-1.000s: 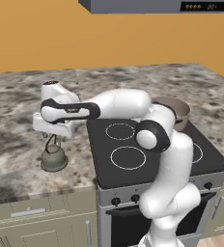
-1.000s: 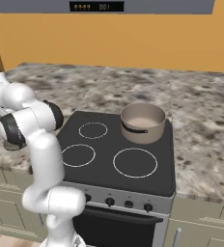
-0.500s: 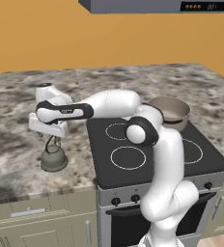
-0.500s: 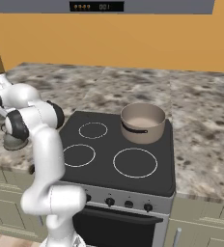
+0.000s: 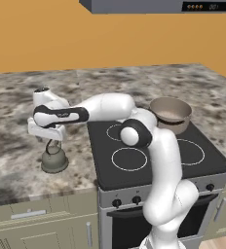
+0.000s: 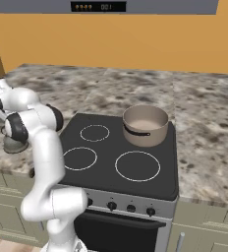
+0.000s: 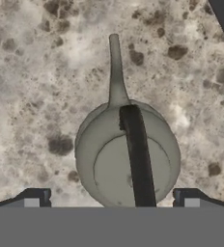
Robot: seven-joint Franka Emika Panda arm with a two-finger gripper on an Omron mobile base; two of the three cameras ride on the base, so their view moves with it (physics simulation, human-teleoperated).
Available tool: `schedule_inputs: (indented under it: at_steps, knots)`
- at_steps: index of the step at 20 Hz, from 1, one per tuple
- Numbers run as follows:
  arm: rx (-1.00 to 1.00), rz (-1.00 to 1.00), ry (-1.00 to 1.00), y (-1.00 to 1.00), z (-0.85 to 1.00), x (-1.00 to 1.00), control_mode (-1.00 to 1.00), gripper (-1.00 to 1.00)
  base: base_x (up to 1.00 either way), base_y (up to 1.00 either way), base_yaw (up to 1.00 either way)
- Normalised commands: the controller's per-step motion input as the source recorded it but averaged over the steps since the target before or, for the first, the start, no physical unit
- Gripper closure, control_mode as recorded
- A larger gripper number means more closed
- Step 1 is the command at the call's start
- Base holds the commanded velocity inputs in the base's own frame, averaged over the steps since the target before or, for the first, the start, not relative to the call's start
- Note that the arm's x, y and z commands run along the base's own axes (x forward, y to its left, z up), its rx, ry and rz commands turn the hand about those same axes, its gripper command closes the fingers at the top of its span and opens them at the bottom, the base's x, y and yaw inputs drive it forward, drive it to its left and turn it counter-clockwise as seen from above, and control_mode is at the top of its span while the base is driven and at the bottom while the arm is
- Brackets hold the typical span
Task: Pick the kettle from the counter and place it on a stove burner. Then turn the burner on.
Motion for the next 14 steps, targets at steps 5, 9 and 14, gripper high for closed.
schedule_inputs:
  at_steps: [5, 9, 14]
  knots:
    - [0.00, 0.00, 0.01, 0.00, -0.11, 0.00, -1.00, 1.00, 0.00, 0.00, 0.00]
    - [0.00, 0.00, 0.00, 0.00, 0.00, 0.00, -1.00, 1.00, 0.00, 0.00, 0.00]
    - [0.00, 0.00, 0.00, 0.00, 0.05, 0.00, -1.00, 1.00, 0.00, 0.00, 0.00]
